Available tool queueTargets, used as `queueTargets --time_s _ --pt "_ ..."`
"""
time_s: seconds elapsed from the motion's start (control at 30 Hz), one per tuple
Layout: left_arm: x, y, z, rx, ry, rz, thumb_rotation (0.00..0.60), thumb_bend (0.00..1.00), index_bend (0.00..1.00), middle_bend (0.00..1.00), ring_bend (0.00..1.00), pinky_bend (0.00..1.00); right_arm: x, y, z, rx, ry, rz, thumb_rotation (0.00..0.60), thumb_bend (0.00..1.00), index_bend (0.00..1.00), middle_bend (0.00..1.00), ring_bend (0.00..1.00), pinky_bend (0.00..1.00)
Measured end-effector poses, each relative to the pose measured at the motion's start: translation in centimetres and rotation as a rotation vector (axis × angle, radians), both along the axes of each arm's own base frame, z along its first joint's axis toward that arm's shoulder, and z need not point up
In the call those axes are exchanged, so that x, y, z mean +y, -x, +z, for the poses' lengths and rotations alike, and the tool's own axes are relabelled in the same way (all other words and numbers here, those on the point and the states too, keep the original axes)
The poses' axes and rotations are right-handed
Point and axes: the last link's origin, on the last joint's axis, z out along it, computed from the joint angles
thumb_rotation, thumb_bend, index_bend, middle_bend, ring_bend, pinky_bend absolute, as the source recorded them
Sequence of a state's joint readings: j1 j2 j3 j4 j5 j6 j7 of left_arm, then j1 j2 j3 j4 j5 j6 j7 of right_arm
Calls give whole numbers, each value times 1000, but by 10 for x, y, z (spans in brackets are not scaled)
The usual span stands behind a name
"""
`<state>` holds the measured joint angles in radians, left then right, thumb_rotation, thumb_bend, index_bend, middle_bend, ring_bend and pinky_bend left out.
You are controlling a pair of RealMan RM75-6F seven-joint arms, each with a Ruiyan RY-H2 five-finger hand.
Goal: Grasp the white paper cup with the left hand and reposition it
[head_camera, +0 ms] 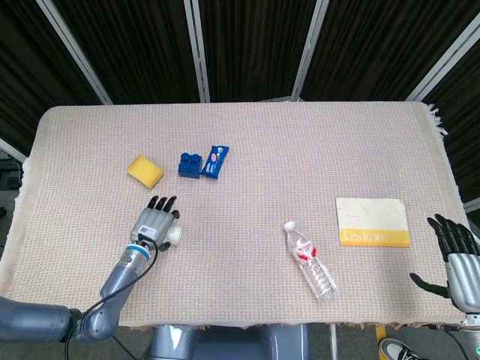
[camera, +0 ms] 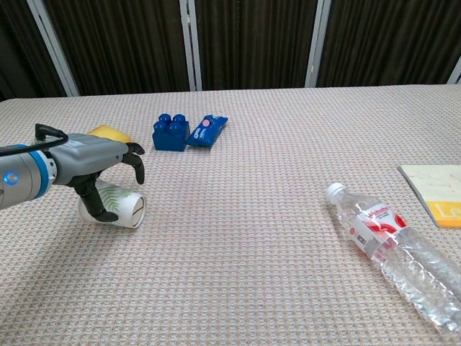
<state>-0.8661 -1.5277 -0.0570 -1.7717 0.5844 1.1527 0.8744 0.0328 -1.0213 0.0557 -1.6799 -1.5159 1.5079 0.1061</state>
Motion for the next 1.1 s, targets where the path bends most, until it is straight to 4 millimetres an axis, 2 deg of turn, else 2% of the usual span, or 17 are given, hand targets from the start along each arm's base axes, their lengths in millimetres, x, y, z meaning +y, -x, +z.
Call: queueTargets --time_s 0.2,0.43,0.6,0.8,1.1 --pt "-5 -3 -9 51 4 -41 600 173 317 0 0 0 0 0 0 -2 2 1 600 52 0 0 0 0" --pt "-10 -2 -18 104 -9 -80 600 175 486 0 0 0 0 0 1 -5 6 1 600 51 0 0 0 0" --pt "-10 -2 -16 75 -17 -70 600 175 491 0 0 0 0 0 2 -4 7 0 600 52 0 0 0 0" --pt "-10 -7 -9 -14 -37 -49 600 176 491 0 0 0 0 0 1 -3 5 0 600 53 0 0 0 0" --pt "-10 -18 4 -340 -85 56 600 173 488 0 0 0 0 0 0 0 2 3 600 53 0 0 0 0"
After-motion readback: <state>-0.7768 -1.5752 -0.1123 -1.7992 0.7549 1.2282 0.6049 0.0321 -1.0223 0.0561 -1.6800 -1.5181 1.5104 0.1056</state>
